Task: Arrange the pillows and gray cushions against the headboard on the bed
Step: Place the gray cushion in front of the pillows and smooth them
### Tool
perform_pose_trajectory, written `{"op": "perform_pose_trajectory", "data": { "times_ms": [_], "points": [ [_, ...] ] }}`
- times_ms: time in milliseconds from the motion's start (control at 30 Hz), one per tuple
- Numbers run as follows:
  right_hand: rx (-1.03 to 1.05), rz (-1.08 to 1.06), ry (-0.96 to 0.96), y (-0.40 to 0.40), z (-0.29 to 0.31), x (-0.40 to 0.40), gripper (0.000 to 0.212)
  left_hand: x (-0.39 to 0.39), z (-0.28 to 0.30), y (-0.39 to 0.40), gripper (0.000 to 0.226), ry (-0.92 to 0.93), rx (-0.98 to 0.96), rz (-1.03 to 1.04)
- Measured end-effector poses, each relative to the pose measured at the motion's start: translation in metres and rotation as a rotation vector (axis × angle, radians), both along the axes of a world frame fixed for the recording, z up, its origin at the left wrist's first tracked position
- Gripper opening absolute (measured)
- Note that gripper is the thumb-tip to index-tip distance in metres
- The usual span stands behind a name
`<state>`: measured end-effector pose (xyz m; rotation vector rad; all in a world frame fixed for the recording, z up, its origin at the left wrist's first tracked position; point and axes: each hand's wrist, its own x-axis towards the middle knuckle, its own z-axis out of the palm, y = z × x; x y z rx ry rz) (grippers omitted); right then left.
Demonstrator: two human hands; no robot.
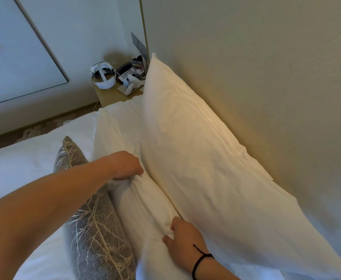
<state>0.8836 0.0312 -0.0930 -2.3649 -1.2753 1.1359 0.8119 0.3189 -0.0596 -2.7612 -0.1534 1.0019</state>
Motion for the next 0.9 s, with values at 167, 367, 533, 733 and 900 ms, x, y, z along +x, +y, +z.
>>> {"op": "perform_pose_trajectory", "data": {
  "times_ms": [167, 367, 533, 733, 900],
  "points": [
    [0.133, 0.022, -0.07, 0.007, 0.009, -0.003, 0.014, 0.002, 0.032, 0.012, 0.024, -0.103, -0.055, 0.012],
    [0.197, -0.038, -0.079, 0.027, 0.016, 0.012, 0.024, 0.031, 0.042, 0.018, 0.028, -0.085, 0.069, 0.106],
    [0.151, -0.189, 0.018, -0.002, 0.011, 0.011, 0.036, 0.027, 0.017, -0.009, 0.046, -0.016, 0.059, 0.125],
    [0.105, -0.286, 0.171, -0.051, 0.008, 0.018, 0.039, 0.035, 0.02, -0.04, 0.058, 0.07, -0.169, 0.196],
    [0.201, -0.231, 0.186, -0.072, 0.026, 0.023, 0.037, 0.051, 0.029, -0.06, 0.023, -0.051, -0.315, 0.17]
  ]
}}
